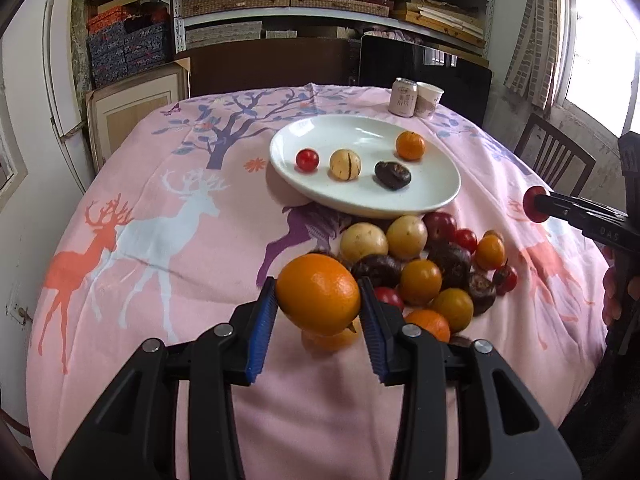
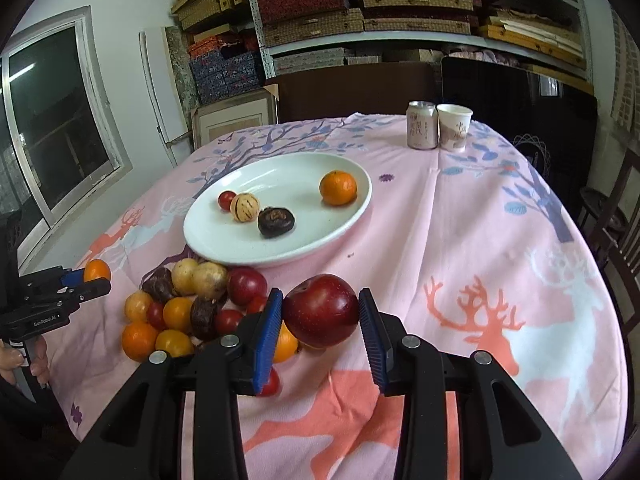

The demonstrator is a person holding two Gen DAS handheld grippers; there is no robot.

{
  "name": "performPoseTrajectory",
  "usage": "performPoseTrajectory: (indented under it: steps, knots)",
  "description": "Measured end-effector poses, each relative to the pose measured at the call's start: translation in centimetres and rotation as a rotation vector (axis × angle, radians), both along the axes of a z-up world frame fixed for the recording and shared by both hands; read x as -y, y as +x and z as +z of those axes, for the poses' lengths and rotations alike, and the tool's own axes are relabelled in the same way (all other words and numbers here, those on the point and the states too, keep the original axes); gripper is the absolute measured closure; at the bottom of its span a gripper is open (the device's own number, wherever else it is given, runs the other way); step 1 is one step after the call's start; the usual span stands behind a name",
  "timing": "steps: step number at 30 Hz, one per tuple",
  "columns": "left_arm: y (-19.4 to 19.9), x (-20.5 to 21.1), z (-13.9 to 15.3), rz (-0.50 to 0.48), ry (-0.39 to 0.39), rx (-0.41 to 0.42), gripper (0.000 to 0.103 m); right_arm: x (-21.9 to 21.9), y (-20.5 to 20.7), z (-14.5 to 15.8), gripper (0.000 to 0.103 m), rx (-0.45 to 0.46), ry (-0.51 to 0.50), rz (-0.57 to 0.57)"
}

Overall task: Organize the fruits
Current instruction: 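Place the red apple on the plate with the right tool while the left tool places the orange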

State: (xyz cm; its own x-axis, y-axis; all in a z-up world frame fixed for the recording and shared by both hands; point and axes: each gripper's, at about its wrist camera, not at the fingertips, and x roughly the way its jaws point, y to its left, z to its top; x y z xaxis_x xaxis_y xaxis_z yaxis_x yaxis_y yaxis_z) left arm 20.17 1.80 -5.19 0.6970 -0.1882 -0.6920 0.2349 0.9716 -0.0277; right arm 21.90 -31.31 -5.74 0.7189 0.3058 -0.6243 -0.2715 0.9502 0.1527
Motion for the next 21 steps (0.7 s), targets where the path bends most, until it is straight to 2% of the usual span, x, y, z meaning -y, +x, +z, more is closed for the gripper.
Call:
performPoseTrajectory:
  steps: [3, 6, 14, 15, 17, 18, 20, 21]
  knots:
    - [2.6, 1.5, 1.2, -0.025, -0.019, 0.021, 0.063, -1.0, 2.0, 1.5, 0.064, 0.028, -0.011, 0.012]
    - [5.9, 3.0, 1.3, -0.038, -0.046, 0.009, 0.063, -2.2, 4.4, 2.2, 0.064, 0.045, -0.015, 0.02]
    - [13.3, 6.5, -1.1, -0.028, -0.013, -0.063, 0.062, -5.8, 10.8, 0.5, 0.062, -0.028, -0.075, 0.026]
    - [13.9, 6.7, -1.4, -0.017, -0.006, -0.071, 0.058, -6.1, 11.3, 0.2, 0.062, -0.042, -0.09, 0.024]
    - [14.0, 6.3, -1.1, 0.0, -0.031, -0.058, 0.039, -6.3, 11.3, 0.2, 0.054, -0.041, -0.095, 0.02]
    - [13.6, 6.0, -0.6, 0.006, -0.043, -0.037, 0.036, -6.2, 10.8, 0.4, 0.049, -0.024, -0.091, 0.02]
    - [12.3, 5.5, 0.3, 0.012, -0.042, -0.002, 0.026, -5.9, 9.5, 0.9, 0.047, 0.007, -0.102, 0.01]
    - [11.5, 5.3, 0.6, 0.013, -0.036, 0.011, 0.026, -5.7, 8.8, 1.0, 0.047, 0.014, -0.11, 0.003]
